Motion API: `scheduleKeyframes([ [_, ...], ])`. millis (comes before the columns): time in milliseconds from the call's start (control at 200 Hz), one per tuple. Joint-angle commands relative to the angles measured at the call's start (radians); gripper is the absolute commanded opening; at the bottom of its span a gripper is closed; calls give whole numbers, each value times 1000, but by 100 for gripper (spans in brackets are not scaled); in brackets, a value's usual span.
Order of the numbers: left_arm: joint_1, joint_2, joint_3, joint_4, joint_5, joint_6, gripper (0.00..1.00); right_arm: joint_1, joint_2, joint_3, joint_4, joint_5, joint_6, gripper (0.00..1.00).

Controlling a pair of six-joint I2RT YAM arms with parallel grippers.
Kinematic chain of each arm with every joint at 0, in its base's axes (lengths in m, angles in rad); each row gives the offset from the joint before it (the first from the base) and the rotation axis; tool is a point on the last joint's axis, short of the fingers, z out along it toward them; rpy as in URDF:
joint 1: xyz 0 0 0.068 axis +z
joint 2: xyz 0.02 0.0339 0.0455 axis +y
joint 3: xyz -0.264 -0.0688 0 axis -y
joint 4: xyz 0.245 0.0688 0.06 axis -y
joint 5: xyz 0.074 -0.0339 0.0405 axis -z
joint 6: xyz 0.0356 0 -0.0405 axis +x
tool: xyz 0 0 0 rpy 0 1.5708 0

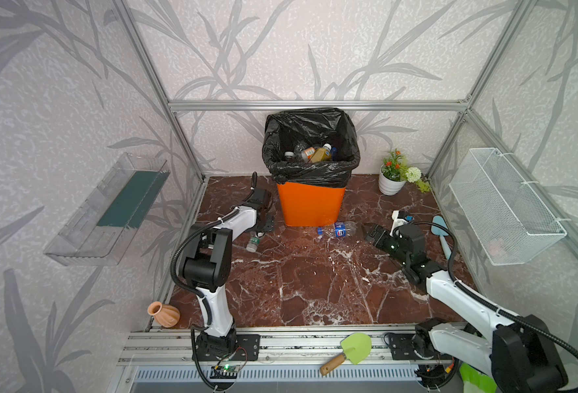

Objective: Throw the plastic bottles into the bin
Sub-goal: 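Lower the left gripper and grasp the clear crane-label bottle, then lift the crane-label bottle over the bin and open the left gripper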

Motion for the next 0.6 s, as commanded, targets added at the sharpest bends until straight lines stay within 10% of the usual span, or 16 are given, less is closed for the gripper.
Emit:
scheduleKeyframes([
  [0,2,23,36,-41,25,15,77,-3,-1,-11,7,12,-11,100],
  [390,1,9,36,-64,58,17,42,-10,-7,-10,5,13,-10,99],
  [595,-1,-89,-21,-24,144,-1,40,-14,-13,-11,5,11,-10,99],
])
